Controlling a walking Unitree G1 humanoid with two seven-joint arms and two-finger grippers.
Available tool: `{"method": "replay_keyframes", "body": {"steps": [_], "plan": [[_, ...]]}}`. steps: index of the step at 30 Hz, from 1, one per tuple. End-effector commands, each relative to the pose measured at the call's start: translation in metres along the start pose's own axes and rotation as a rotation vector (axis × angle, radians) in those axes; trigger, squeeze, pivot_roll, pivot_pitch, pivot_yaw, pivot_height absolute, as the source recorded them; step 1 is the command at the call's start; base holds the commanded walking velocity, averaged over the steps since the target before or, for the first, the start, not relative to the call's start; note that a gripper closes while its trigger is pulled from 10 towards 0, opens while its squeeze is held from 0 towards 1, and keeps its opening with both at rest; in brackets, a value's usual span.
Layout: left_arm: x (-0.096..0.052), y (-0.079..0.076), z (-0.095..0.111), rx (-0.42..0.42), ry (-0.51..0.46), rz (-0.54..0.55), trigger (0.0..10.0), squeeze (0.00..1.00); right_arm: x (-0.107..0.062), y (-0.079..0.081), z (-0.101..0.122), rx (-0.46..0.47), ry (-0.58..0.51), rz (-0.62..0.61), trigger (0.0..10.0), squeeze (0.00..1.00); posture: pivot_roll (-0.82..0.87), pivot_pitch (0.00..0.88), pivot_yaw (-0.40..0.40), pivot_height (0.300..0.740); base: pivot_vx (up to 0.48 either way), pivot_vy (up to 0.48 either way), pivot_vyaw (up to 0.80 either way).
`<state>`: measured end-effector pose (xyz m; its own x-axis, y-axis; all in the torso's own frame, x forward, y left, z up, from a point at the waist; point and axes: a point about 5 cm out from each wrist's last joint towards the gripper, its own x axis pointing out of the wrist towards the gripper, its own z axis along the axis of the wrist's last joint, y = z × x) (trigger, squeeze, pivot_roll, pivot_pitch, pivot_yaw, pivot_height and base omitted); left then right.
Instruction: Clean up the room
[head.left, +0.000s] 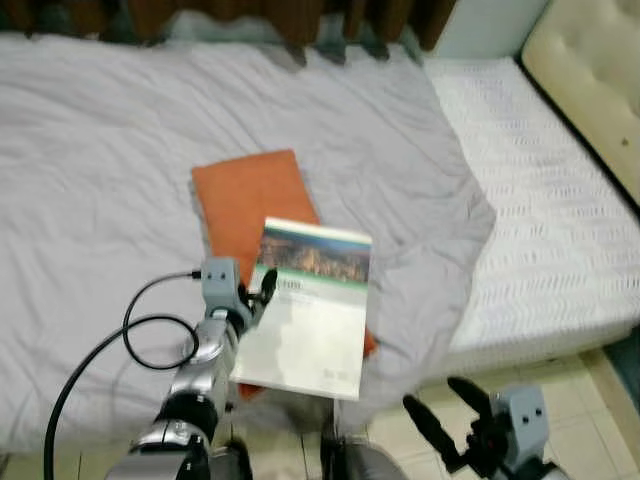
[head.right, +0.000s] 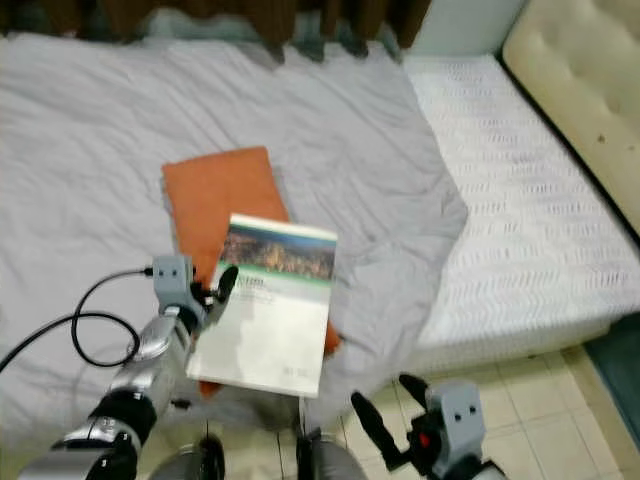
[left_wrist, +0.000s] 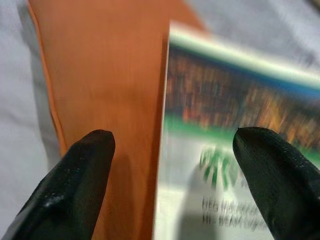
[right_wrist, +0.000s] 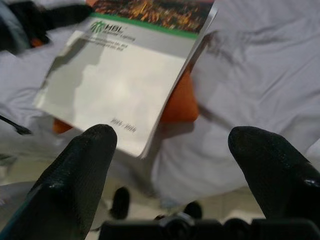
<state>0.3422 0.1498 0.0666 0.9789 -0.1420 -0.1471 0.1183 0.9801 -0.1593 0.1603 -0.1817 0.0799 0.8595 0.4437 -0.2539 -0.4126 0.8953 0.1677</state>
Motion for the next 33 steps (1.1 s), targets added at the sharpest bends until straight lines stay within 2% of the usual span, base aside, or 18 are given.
{"method": "replay_keyframes", "body": {"steps": [1, 2, 7, 9, 12, 14, 19, 20, 22, 24, 28, 31, 33], "plan": [[-0.009, 0.007, -0.019, -0.056, 0.059, 0.05, 10.0, 0.0, -0.007, 0.01, 0.001, 0.059, 0.019, 0.035, 10.0, 0.0, -0.31, 0.507, -0.18, 0.74, 0.0, 0.0, 0.0], [-0.01, 0.01, -0.021, -0.084, 0.058, 0.067, 10.0, 0.0, -0.008, 0.015, 0.001, 0.09, 0.028, 0.056, 10.0, 0.0, -0.31, 0.516, -0.18, 0.74, 0.0, 0.0, 0.0], [-0.013, 0.011, -0.026, -0.094, 0.064, 0.076, 10.0, 0.0, -0.007, 0.019, 0.003, 0.094, 0.036, 0.066, 10.0, 0.0, -0.3, 0.539, -0.172, 0.74, 0.0, 0.0, 0.0], [-0.015, 0.007, -0.03, -0.13, 0.063, 0.057, 10.0, 0.0, -0.008, 0.018, 0.004, 0.098, 0.043, 0.058, 10.0, 0.0, -0.3, 0.546, -0.171, 0.74, 0.0, 0.0, 0.0], [-0.015, 0.004, -0.03, -0.135, 0.056, 0.038, 10.0, 0.0, -0.009, 0.019, 0.004, 0.101, 0.05, 0.053, 10.0, 0.0, -0.3, 0.554, -0.17, 0.74, 0.0, 0.0, 0.0], [-0.013, -0.006, -0.027, -0.138, 0.016, -0.009, 10.0, 0.0, -0.013, 0.019, 0.005, 0.11, 0.07, 0.044, 10.0, 0.0, -0.31, 0.56, -0.173, 0.74, 0.0, 0.0, 0.0], [-0.012, -0.012, -0.019, -0.14, -0.047, -0.025, 10.0, 0.0, -0.016, 0.019, 0.005, 0.111, 0.078, 0.038, 10.0, 0.0, -0.32, 0.562, -0.176, 0.74, 0.0, 0.0, 0.0], [-0.012, -0.018, -0.014, -0.17, -0.093, -0.043, 10.0, 0.0, -0.017, 0.018, 0.006, 0.111, 0.082, 0.033, 10.0, 0.0, -0.32, 0.56, -0.177, 0.74, 0.0, 0.0, 0.0], [-0.013, -0.022, -0.013, -0.199, -0.1, -0.055, 10.0, 0.0, -0.017, 0.018, 0.006, 0.111, 0.085, 0.031, 10.0, 0.0, -0.32, 0.559, -0.176, 0.74, 0.0, 0.0, 0.0], [-0.013, -0.024, -0.016, -0.227, -0.091, -0.057, 10.0, 0.0, -0.017, 0.018, 0.006, 0.111, 0.087, 0.031, 10.0, 0.0, -0.32, 0.559, -0.176, 0.74, 0.0, 0.0, 0.0], [-0.018, -0.025, -0.031, -0.354, -0.029, -0.041, 10.0, 0.0, -0.014, 0.018, 0.006, 0.109, 0.091, 0.034, 10.0, 0.0, -0.32, 0.552, -0.174, 0.74, 0.0, 0.0, 0.0], [-0.023, -0.028, -0.033, -0.345, -0.039, -0.056, 10.0, 0.0, -0.013, 0.016, 0.007, 0.106, 0.09, 0.033, 10.0, 0.0, -0.32, 0.547, -0.173, 0.74, 0.0, 0.0, 0.0], [-0.026, -0.029, -0.03, -0.298, -0.066, -0.055, 10.0, 0.0, -0.013, 0.015, 0.007, 0.104, 0.09, 0.031, 10.0, 0.0, -0.31, 0.545, -0.172, 0.74, 0.0, 0.0, 0.0]]}}
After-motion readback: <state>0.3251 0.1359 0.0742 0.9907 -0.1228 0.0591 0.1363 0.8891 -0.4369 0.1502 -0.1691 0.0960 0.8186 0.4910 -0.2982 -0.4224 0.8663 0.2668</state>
